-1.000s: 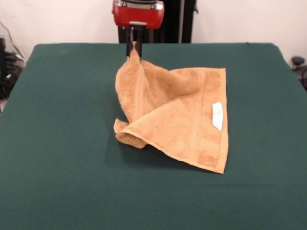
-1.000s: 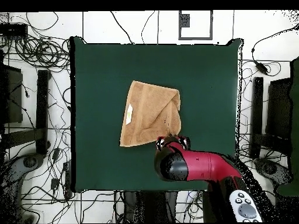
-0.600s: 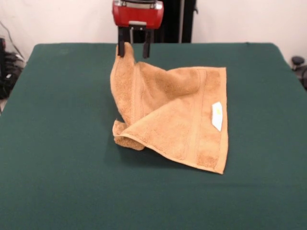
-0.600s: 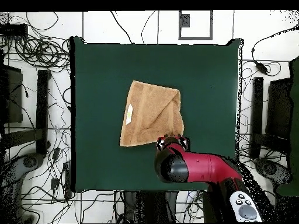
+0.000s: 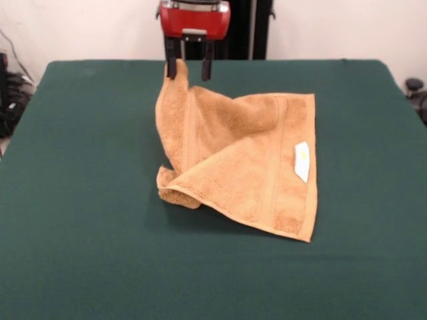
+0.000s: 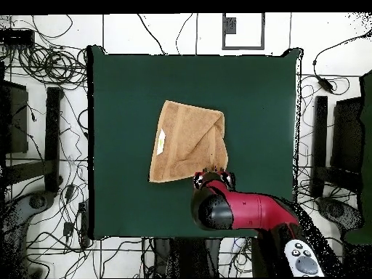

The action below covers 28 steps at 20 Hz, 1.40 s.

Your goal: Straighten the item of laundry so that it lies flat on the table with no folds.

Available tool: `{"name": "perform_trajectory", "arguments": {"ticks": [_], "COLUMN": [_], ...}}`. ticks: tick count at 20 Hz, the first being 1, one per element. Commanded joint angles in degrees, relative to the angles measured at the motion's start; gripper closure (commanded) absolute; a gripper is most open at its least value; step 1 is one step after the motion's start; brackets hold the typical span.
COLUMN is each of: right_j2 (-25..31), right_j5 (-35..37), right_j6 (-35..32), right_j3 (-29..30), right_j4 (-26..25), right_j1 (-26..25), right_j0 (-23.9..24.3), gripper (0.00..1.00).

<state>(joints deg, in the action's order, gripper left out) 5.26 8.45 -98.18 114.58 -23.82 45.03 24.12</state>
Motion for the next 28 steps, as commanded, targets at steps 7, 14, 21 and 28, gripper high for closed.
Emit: {"name": "perform_trajectory", "arguments": {"ticks": [7, 14, 21, 28], "right_j2": [4.9, 6.2, 7.1, 5.8], "right_j5": [4.5, 11.7, 23.3, 20.6], "right_j6": [-6.1, -3.8, 0.7, -2.8], "right_j3": [3.4, 2.3, 0.1, -6.3], "right_j4": [2.3, 4.8, 8.0, 5.3], "right_j1": [2.2, 6.7, 13.3, 6.0], "right_j0": [-2.0, -2.6, -3.0, -6.2], "gripper": [0.0, 0.0, 0.0, 0.0]}}
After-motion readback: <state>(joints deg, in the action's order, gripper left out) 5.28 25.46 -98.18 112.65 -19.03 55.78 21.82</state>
